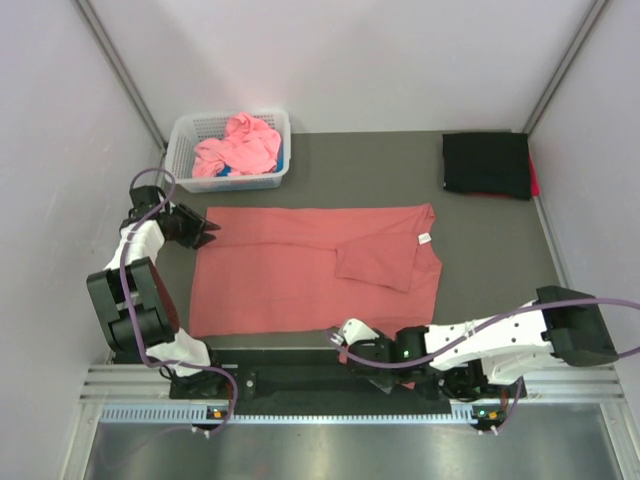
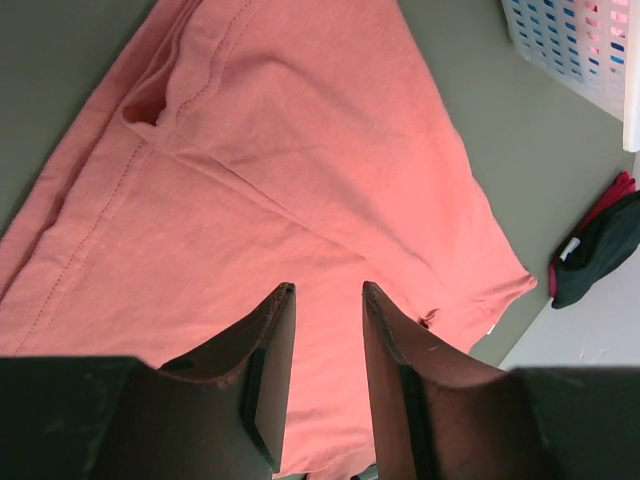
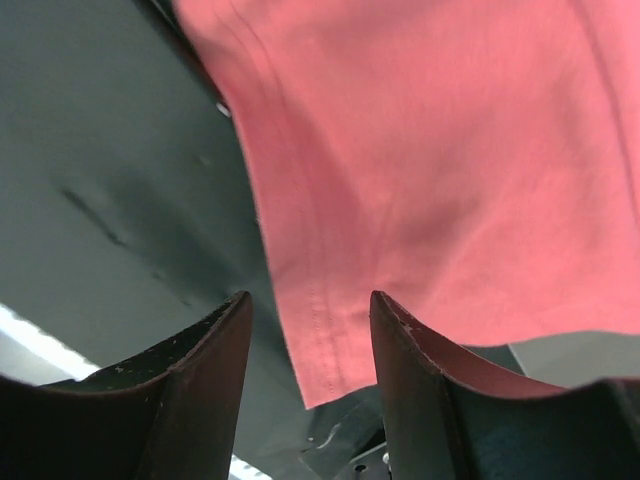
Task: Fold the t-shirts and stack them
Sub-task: Fold the tshirt
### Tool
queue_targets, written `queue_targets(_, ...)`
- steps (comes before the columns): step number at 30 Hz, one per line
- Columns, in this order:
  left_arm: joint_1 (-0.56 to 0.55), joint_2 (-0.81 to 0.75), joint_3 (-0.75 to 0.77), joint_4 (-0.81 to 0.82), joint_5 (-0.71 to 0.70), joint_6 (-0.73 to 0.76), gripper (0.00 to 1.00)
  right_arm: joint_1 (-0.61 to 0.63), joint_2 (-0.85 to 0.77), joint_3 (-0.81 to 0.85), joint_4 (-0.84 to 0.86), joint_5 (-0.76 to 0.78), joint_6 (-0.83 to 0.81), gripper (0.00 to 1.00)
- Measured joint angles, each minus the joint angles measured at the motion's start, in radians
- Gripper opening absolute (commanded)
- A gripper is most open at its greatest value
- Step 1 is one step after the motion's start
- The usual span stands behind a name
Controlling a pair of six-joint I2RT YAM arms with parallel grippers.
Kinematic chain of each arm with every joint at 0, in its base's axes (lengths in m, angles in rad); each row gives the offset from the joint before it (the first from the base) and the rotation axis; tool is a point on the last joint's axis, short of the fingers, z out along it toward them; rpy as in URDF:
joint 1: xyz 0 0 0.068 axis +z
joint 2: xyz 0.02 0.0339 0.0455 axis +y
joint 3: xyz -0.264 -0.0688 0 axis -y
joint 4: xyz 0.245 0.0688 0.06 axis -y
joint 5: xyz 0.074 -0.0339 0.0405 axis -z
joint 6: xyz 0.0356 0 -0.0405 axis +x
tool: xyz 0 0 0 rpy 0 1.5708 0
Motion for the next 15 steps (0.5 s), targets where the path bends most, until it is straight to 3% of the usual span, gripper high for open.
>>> queue_targets(9,0.000,-0.001,-0.021,0.008,-0.003,-0.003,0.38,0.001,0.053,-0.027,-0.002,-0.007,0.043,0.47)
queue_targets(13,0.000,-0.001,-0.024,0.008,-0.019,-0.003,0.38,0.002,0.089,-0.003,-0.007,-0.026,0.041,0.33)
queue_targets(15,0.002,-0.001,-0.024,0.008,-0.034,-0.003,0.38,0.006,0.097,0.003,-0.006,-0.037,0.041,0.17)
